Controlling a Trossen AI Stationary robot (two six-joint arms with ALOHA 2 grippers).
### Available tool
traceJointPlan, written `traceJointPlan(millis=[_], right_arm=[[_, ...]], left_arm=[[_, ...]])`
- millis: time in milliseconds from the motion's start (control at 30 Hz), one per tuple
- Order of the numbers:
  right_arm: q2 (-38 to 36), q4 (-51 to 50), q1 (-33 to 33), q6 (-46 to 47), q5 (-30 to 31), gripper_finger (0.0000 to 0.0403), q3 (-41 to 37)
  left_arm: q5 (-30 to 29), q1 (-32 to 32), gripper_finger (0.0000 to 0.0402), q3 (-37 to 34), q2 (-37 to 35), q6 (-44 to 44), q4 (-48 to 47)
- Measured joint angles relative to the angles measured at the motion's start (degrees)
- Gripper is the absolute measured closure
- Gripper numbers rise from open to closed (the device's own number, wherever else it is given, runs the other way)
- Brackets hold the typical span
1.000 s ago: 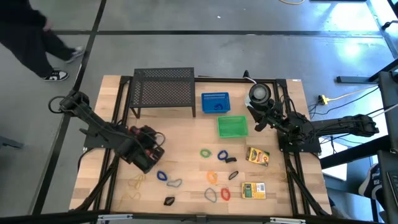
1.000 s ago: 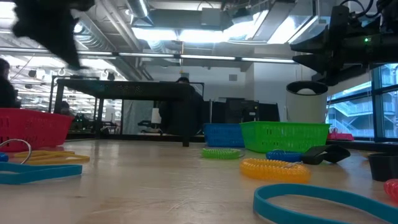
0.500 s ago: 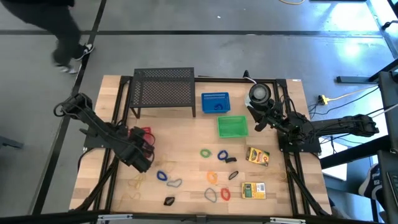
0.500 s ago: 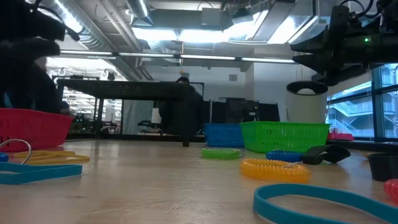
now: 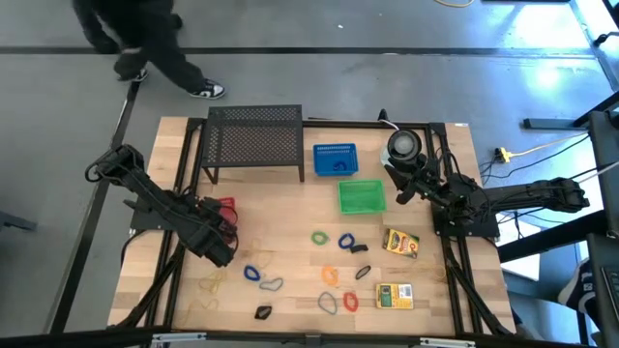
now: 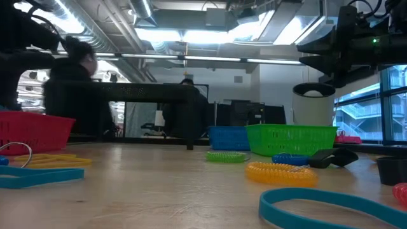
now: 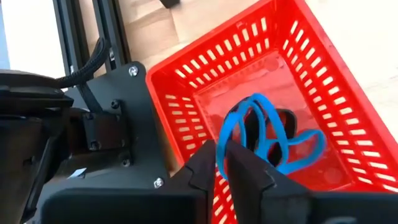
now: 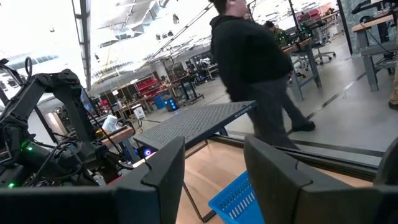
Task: Pick & Place Office Desk Supplies
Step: Put the blue rubber band into the orange basket, then put the yellow rubber band into the orange basket
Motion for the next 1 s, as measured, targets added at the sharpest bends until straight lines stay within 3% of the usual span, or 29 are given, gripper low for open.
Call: traceJointPlan(millis=[333,600,733,1000], right_arm=[[0.02,-0.04,-0.01,0.0,0.0,0.0237,0.0],[0.01,-0.04,0.0,0.0,0.01,0.0237,0.0],[0.0,-0.02,-0.02,0.0,0.02,0.0237,0.0],[0.01,-0.03,0.0,0.0,0.01,0.0237,0.0]], left_arm=[[0.07,2.33,0.0317,2.7,-0.02,6.53,-0.02],[-0.44,3.7,0.0309,7.93,-0.02,11.09,1.31],[-3.58,2.74,0.0313,9.5,-0.04,12.21,12.08],[-6.28,-1.61,0.0315,9.55,2.02,29.31,41.58]])
